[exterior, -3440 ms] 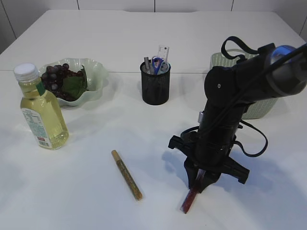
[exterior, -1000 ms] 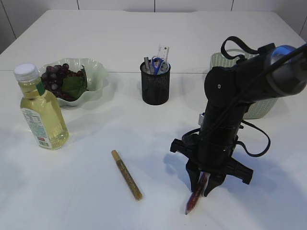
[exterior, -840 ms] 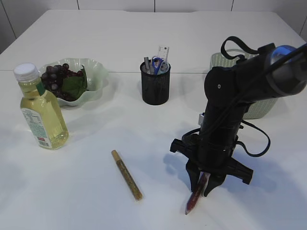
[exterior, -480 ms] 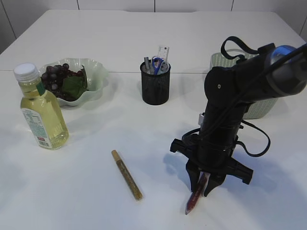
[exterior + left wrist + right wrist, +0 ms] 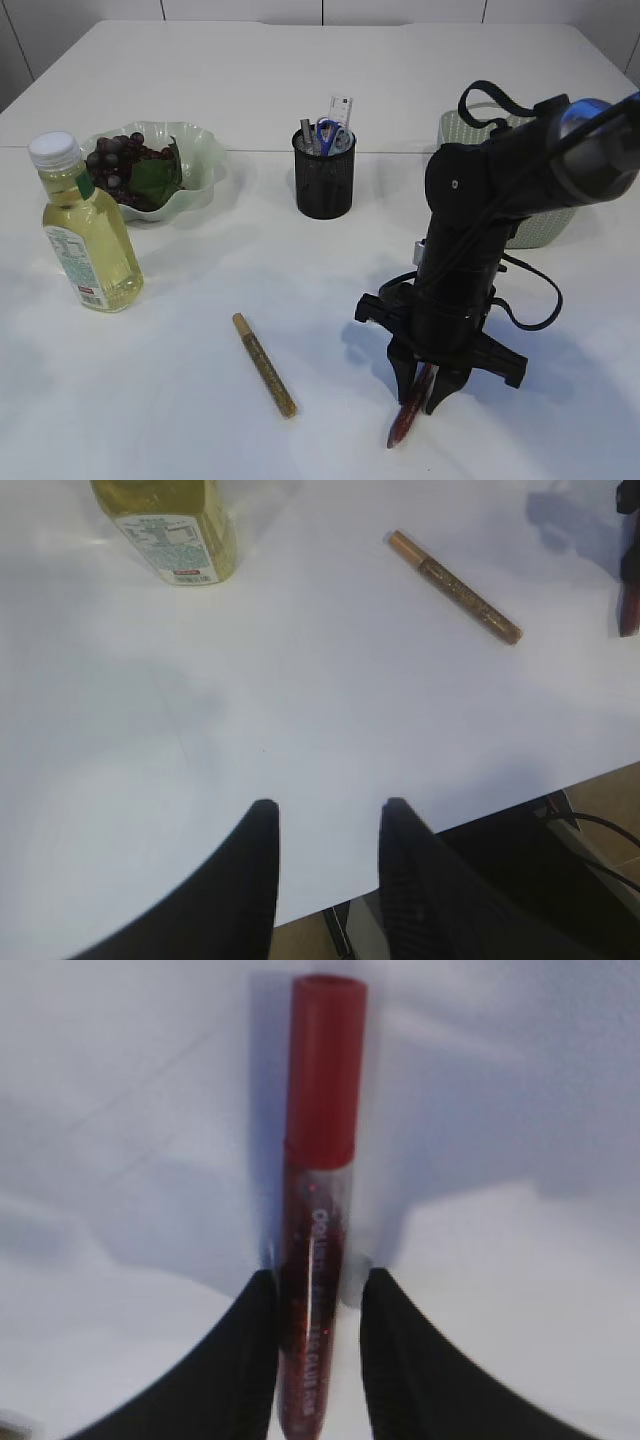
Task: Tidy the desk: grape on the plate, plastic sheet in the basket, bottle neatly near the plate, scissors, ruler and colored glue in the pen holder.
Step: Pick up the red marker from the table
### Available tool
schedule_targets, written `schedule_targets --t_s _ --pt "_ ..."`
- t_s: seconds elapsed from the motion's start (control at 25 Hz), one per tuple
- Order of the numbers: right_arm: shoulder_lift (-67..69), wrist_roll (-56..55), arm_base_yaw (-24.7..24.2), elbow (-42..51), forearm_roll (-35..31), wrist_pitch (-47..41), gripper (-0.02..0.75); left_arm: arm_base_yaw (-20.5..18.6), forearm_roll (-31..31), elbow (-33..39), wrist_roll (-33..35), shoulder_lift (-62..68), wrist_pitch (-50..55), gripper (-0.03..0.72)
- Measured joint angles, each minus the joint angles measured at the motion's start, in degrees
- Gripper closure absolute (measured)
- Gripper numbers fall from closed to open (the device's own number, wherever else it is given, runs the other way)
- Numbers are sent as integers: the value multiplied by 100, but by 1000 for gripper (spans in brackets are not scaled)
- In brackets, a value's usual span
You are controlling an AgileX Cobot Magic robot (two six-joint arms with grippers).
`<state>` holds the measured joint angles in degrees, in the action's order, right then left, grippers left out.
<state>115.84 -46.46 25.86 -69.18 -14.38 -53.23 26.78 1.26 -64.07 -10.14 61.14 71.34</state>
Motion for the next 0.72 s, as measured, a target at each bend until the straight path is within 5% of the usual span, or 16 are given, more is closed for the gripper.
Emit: schedule_targets --t_s 0.44,0.72 --pt "52 0 0 -9 0 0 505 0 0 0 0 0 0 442" --pt "52 10 0 -9 0 0 584 0 0 0 0 0 0 442"
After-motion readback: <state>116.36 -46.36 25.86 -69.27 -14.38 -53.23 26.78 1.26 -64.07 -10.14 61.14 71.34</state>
